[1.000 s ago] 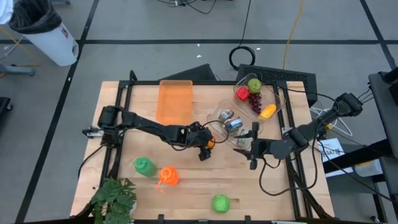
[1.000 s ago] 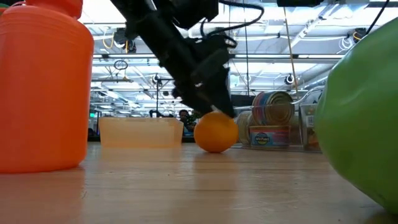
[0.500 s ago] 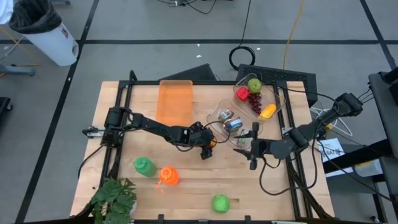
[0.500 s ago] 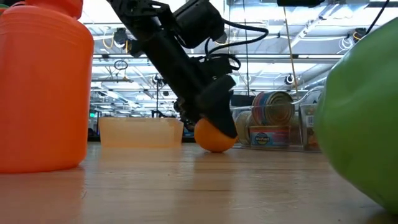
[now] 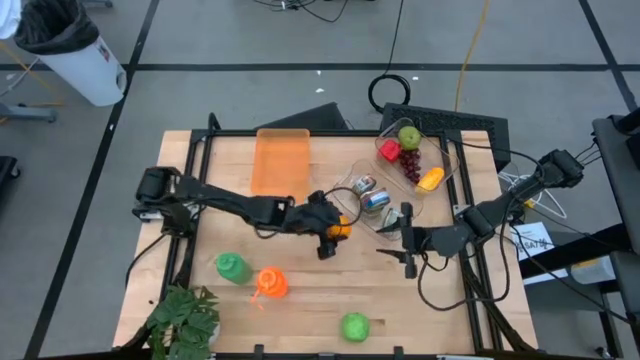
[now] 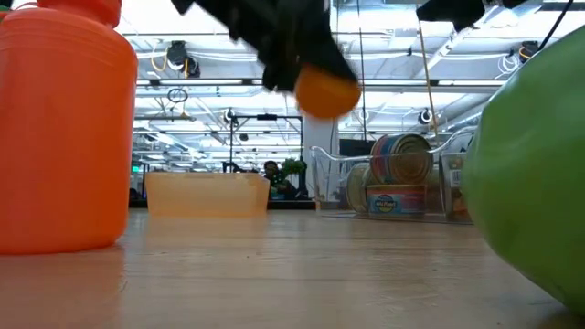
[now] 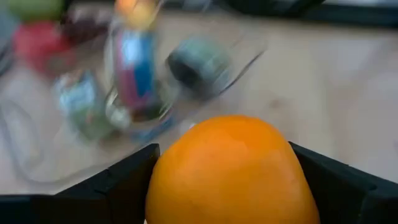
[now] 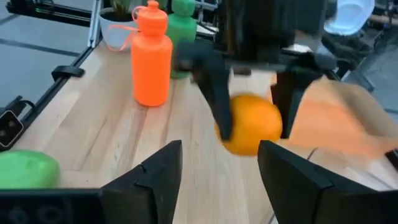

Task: Pick & Place Food Item
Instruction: Put the orange into the right transparent bin

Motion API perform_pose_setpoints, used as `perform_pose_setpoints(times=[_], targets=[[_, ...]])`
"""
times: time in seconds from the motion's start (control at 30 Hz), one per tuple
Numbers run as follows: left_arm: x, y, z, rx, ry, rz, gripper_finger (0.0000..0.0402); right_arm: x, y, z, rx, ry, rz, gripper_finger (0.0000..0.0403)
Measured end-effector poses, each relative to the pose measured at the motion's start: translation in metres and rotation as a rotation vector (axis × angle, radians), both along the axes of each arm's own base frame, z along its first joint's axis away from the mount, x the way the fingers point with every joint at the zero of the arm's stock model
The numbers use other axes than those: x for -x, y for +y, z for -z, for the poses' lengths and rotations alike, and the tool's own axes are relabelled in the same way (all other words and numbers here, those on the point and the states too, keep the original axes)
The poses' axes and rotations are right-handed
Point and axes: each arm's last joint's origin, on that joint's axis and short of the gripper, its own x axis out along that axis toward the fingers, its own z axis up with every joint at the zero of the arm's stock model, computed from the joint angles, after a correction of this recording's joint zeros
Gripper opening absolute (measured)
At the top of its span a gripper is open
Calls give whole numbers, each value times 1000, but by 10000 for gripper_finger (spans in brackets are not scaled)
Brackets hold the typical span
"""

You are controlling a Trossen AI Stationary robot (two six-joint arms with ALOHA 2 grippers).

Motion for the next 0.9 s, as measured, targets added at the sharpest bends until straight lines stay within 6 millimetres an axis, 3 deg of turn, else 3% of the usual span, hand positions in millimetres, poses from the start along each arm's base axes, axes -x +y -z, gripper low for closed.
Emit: perform_pose_setpoints(times=[0.2, 0.37, 0.47, 0.7, 0.9], targets=[[11, -19, -48, 54, -228, 191, 315, -1, 3, 3, 98, -30, -93, 177], [13, -29, -58, 81, -293, 250, 336, -12, 10, 23, 275, -139, -169, 147], [13, -32, -59, 95, -301, 253, 342, -22, 12, 32, 311, -226, -165, 152], [13, -32, -59, 148, -306, 230, 312, -34, 17, 38, 457, -274, -153, 257], [13, -35, -61, 167, -319, 225, 334, -44, 22, 38, 624, -278, -20, 347]])
